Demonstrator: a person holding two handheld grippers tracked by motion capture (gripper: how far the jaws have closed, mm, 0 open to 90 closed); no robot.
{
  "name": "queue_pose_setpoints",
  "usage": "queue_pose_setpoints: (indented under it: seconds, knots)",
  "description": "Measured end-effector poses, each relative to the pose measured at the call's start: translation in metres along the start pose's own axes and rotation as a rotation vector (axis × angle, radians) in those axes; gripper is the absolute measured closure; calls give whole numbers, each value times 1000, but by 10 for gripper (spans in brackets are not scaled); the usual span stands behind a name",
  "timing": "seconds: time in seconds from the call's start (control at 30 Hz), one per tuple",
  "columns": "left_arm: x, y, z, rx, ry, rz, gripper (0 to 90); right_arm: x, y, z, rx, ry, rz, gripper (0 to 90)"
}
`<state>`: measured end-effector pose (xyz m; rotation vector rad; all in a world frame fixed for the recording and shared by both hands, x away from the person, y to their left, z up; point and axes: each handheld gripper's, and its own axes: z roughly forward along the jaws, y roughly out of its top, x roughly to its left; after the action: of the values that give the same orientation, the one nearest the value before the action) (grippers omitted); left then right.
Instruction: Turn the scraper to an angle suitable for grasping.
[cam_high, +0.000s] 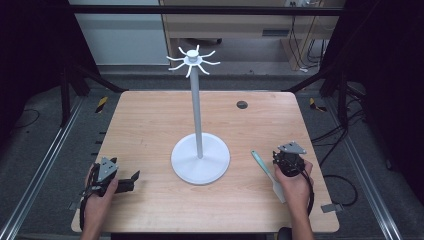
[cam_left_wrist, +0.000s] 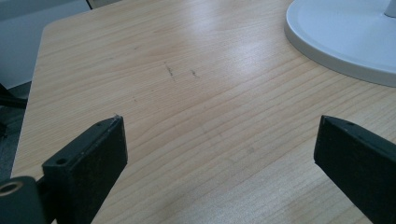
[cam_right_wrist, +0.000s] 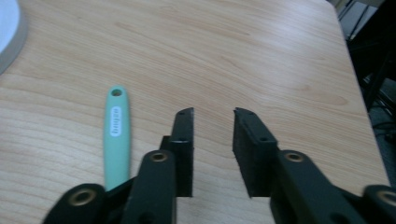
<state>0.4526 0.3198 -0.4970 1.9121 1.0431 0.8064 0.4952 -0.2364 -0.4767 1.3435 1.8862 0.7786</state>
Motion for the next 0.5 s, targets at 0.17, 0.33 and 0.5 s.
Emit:
queue_pose_setpoints:
  seconds: [0.17,0.33,0.5]
  knots:
    - [-2,0,0,2,-3,8,23,6,5,5,31,42,-48,863]
    - [-3,1,2,5,-6,12,23,7,11,8,69,107,-43,900]
    - [-5,1,2,0,-12,14,23,8,17,10,91,150,-53,900]
